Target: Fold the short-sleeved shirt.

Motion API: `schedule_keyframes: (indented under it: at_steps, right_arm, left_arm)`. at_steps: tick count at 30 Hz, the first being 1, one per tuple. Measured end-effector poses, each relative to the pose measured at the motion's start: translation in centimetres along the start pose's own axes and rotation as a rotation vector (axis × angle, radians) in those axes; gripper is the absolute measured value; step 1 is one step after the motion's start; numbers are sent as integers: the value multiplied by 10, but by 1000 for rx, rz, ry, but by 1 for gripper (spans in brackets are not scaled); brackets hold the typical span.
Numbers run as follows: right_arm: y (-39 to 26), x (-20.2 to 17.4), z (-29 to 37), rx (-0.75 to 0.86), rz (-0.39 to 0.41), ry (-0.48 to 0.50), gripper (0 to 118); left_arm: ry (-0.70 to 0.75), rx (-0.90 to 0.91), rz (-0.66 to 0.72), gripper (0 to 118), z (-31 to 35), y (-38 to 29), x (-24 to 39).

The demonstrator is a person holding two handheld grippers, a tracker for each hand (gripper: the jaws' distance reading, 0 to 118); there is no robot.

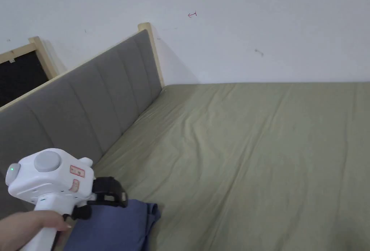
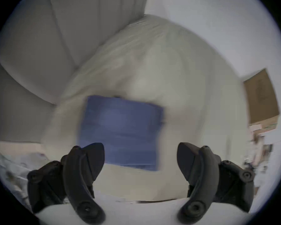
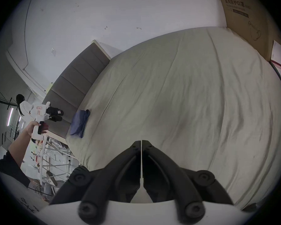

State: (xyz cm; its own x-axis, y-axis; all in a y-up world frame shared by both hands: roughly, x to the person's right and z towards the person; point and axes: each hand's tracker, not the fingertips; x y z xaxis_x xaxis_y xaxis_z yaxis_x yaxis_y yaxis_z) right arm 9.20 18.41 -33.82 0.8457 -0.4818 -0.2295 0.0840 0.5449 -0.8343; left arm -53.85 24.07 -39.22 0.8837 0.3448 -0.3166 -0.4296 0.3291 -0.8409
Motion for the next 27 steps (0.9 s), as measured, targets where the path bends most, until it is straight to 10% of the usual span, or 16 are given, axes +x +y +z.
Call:
schedule_keyframes:
  at_steps: [7,8,11,27]
  right_arm:
    - [15,1,41,85,23,-20,1]
    - [18,0,47,99,29,-32,1]
    - [26,-4,64,126,64,-119,1]
    - [44,-22,162,863,262,-268,1]
  left_arm:
    - [-311,-106,-175,98,-19,-60,154]
    - [-329,-96,-217,89,-19,-70,178]
    - [-365,-44,-341,6,-15,-101,246]
    - [-218,961,-508,3,49,-211,354]
